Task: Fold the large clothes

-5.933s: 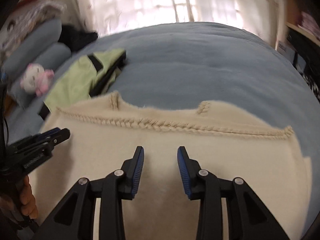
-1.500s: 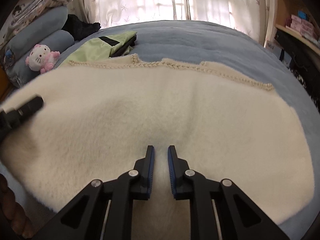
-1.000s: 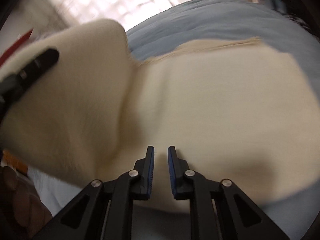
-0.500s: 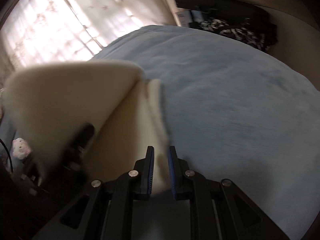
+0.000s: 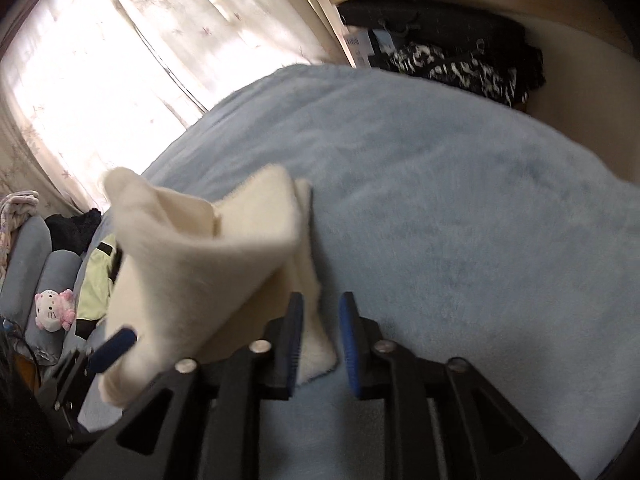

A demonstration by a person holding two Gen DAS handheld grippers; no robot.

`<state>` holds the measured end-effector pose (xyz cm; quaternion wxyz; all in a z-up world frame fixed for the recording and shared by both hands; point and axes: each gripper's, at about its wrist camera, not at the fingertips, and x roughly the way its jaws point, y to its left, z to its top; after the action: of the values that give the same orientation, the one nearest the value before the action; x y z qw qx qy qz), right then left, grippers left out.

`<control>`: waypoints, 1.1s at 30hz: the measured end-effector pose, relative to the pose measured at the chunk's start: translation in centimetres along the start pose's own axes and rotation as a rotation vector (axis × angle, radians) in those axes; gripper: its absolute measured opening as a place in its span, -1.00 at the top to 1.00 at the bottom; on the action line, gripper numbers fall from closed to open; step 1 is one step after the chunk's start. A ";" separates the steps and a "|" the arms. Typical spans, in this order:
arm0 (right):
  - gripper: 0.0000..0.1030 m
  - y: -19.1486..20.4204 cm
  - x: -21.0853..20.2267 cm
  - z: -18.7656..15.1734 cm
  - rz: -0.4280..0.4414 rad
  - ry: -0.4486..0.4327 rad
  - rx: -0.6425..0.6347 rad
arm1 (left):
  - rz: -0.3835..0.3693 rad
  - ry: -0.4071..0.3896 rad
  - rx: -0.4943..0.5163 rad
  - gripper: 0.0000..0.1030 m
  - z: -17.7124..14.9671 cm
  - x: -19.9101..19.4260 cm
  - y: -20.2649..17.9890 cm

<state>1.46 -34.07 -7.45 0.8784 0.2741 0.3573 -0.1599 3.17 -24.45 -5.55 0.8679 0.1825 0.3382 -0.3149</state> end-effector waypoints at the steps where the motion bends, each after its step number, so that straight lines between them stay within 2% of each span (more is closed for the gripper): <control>1: 0.38 0.2 -0.7 0.3 0.004 -0.019 0.001 | 0.032 -0.012 0.003 -0.35 -0.7 -1.0 0.2; 6: 0.27 1.6 -3.6 2.3 0.074 -0.080 -0.016 | 0.113 -0.034 -0.016 -0.42 -2.9 -3.7 1.7; 8: -0.03 2.9 -4.1 3.0 0.107 -0.080 -0.058 | 0.140 -0.031 -0.029 -0.51 -4.0 -4.5 2.2; 10: -0.17 4.2 -3.5 3.5 0.115 -0.044 -0.110 | 0.174 -0.014 -0.051 -0.54 -5.5 -4.7 3.2; 13: -0.17 6.1 -0.9 3.7 0.105 0.046 -0.205 | 0.195 0.027 -0.104 -0.54 -6.2 -3.9 5.0; 16: -0.17 6.8 2.6 3.3 0.034 0.136 -0.265 | 0.192 0.080 -0.122 -0.54 -7.3 -2.5 6.1; 18: -0.07 6.5 4.4 3.1 0.014 0.179 -0.275 | 0.182 0.103 -0.118 -0.54 -7.5 -1.7 6.1; 19: 0.16 6.4 5.3 3.0 0.021 0.201 -0.274 | 0.189 0.114 -0.116 -0.54 -7.7 -1.2 6.1; 20: 0.48 6.2 6.0 2.9 0.037 0.226 -0.268 | 0.197 0.116 -0.116 -0.54 -7.7 -0.9 6.0; 22: 0.66 5.9 7.1 2.7 0.076 0.256 -0.235 | 0.227 0.099 -0.139 -0.53 -7.4 -0.4 6.4; 23: 0.71 6.0 7.3 2.7 0.080 0.258 -0.236 | 0.234 0.085 -0.165 -0.35 -7.1 -0.4 6.7; 24: 0.72 6.2 7.3 2.7 0.082 0.254 -0.241 | 0.219 0.062 -0.222 0.06 -6.9 -0.7 7.6; 26: 0.74 6.8 6.9 3.0 0.117 0.241 -0.253 | 0.171 0.045 -0.332 0.19 -6.9 -1.3 9.1; 29: 0.74 7.6 5.4 3.4 0.269 0.232 -0.229 | 0.154 0.006 -0.452 0.38 -7.6 -2.4 11.1; 31: 0.75 7.9 4.8 3.3 0.328 0.224 -0.226 | 0.127 -0.007 -0.524 0.41 -8.5 -2.9 12.2; 33: 0.75 7.9 5.2 2.7 0.342 0.221 -0.240 | 0.094 0.000 -0.571 0.42 -9.7 -2.7 13.2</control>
<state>10.31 -29.87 -6.66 0.8747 0.2399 0.4160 0.0658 5.95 -8.48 -9.13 0.8977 -0.0536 0.4044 -0.1663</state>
